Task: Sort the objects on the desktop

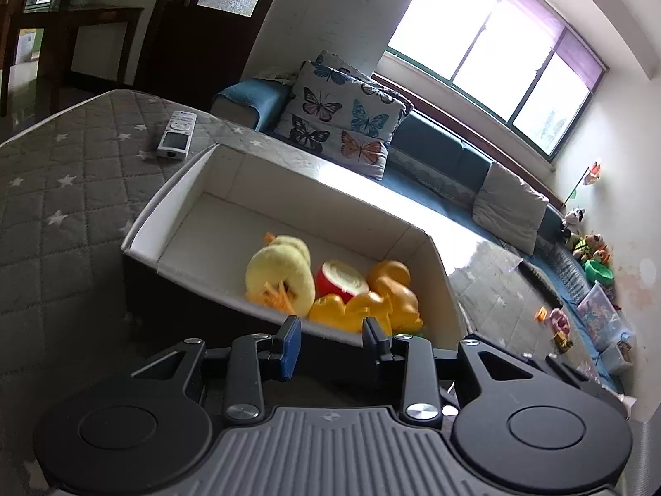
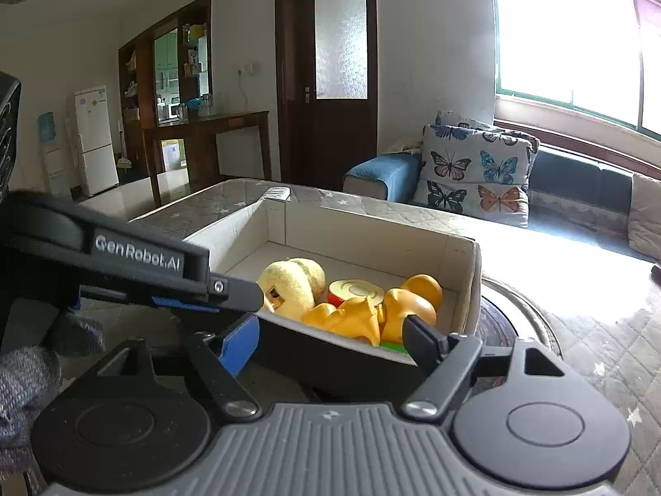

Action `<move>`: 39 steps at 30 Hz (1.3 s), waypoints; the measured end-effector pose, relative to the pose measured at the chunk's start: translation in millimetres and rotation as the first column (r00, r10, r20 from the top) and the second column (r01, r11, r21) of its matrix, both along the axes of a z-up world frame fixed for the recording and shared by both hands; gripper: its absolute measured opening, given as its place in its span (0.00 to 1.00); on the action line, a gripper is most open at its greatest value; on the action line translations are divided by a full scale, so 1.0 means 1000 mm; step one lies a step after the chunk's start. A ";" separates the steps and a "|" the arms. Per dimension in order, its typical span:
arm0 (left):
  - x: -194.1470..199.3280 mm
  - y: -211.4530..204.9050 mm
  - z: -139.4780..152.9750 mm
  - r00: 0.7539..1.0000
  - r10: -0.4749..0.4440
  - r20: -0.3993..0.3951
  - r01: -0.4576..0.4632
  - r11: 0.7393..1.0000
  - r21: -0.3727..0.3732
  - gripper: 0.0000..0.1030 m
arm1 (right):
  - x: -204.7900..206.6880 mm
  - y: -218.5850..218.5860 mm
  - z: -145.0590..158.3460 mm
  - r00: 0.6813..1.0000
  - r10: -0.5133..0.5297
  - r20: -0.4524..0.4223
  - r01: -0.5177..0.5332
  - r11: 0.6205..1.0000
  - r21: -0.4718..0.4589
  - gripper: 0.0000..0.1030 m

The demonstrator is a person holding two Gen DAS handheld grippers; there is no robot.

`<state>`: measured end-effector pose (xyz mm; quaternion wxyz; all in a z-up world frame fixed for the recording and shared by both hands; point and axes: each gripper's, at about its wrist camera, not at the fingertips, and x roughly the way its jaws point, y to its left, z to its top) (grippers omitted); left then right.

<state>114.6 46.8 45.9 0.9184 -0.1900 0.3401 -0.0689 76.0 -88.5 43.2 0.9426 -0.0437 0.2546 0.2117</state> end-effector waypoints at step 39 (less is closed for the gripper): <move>-0.081 -0.014 -0.027 0.997 0.057 -0.050 -0.048 0.987 0.153 0.34 | -0.082 -0.012 -0.032 0.994 -0.090 -0.061 0.092 0.995 0.037 1.00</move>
